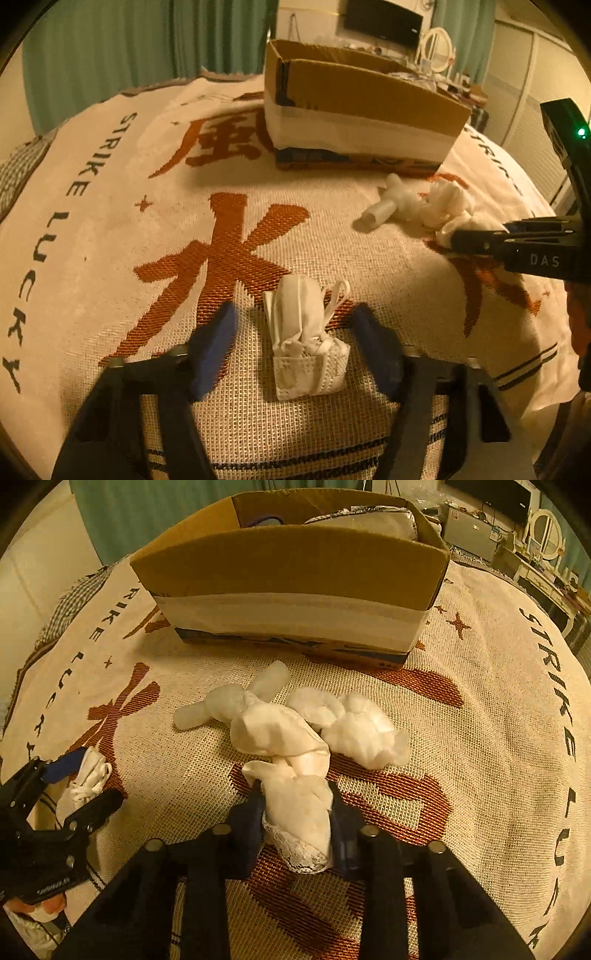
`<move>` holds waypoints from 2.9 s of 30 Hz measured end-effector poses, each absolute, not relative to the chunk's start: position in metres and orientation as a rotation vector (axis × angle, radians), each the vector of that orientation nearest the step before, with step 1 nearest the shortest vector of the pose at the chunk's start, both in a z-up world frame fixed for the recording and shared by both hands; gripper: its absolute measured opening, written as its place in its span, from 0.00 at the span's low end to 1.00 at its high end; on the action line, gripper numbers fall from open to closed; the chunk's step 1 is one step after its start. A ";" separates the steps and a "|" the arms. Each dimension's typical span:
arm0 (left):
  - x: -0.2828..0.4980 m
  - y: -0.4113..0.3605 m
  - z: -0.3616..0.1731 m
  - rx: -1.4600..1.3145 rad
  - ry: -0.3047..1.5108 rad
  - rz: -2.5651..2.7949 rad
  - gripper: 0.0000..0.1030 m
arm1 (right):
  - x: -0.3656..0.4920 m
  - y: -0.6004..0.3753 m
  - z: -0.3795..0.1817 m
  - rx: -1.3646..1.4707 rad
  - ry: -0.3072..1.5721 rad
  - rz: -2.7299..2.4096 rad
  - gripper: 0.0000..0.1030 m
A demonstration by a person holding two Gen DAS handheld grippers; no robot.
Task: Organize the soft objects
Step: 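Grasp the white cloth with the right tool while the left tool grasps the white mask, then drop the cloth and mask into the box by opening both tools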
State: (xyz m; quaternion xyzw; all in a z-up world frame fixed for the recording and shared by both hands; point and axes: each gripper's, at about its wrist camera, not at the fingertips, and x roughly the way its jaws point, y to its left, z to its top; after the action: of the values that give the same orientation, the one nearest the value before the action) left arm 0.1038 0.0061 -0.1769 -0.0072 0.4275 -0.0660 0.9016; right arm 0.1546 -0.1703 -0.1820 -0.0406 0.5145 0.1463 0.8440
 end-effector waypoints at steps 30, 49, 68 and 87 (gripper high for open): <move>0.085 -0.007 -0.074 -0.003 0.747 -0.169 0.27 | 0.085 -0.159 -0.057 -0.112 0.792 0.371 0.22; 0.241 -0.034 0.005 0.077 0.527 -0.188 0.27 | 0.227 -0.165 0.040 -0.101 0.593 0.370 0.22; 0.306 -0.043 -0.058 0.100 0.632 -0.122 0.58 | 0.320 -0.186 -0.055 0.022 0.757 0.333 0.49; 0.131 -0.035 0.113 0.103 0.306 -0.079 0.89 | 0.137 -0.228 0.126 -0.007 0.484 0.251 0.93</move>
State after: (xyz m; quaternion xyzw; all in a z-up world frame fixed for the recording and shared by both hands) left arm 0.1314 -0.0346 0.1129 0.0510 0.1525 -0.0393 0.9862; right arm 0.1366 -0.2279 0.1260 -0.0034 0.2389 0.1238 0.9631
